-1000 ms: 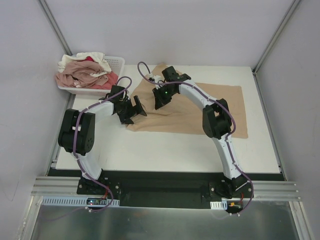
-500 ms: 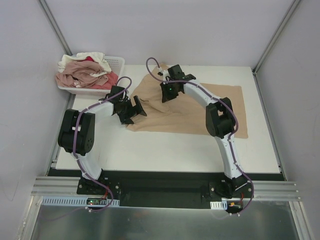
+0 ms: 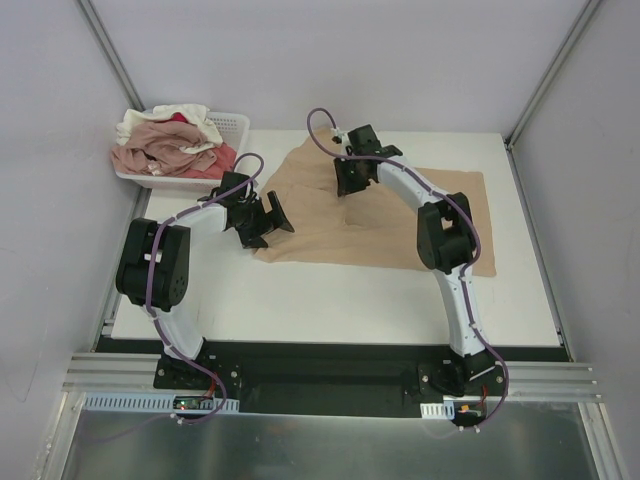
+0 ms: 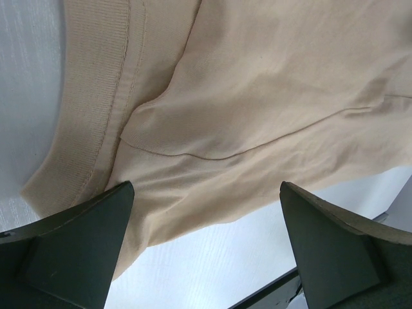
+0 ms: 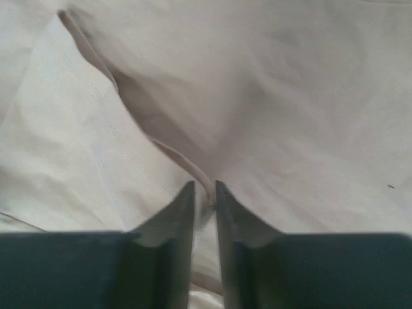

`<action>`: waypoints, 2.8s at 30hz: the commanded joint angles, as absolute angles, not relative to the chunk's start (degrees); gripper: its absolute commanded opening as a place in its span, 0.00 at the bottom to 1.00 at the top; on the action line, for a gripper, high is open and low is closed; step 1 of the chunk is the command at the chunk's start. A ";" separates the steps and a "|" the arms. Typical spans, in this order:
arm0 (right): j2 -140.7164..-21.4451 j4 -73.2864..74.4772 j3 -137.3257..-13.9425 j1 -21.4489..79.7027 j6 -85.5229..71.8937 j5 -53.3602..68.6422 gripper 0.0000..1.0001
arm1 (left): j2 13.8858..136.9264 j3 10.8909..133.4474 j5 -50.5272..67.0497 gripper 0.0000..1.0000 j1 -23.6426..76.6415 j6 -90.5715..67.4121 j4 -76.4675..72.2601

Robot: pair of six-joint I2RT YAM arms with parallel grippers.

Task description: Fold and stack the t-shirts

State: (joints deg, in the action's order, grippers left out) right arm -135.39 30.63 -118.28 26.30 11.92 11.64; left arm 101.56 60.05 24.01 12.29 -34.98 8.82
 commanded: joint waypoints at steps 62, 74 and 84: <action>-72.42 35.59 -36.02 33.92 -24.26 2.64 0.97 | 57.58 18.28 14.33 0.99 23.29 -48.96 14.50; -73.04 45.27 -60.37 25.70 -15.74 -6.60 0.97 | 67.99 53.41 2.12 0.99 23.20 -35.43 28.20; -80.94 43.68 -72.59 7.22 -9.50 -1.93 0.97 | 103.77 97.23 -6.06 0.99 20.48 -24.62 37.69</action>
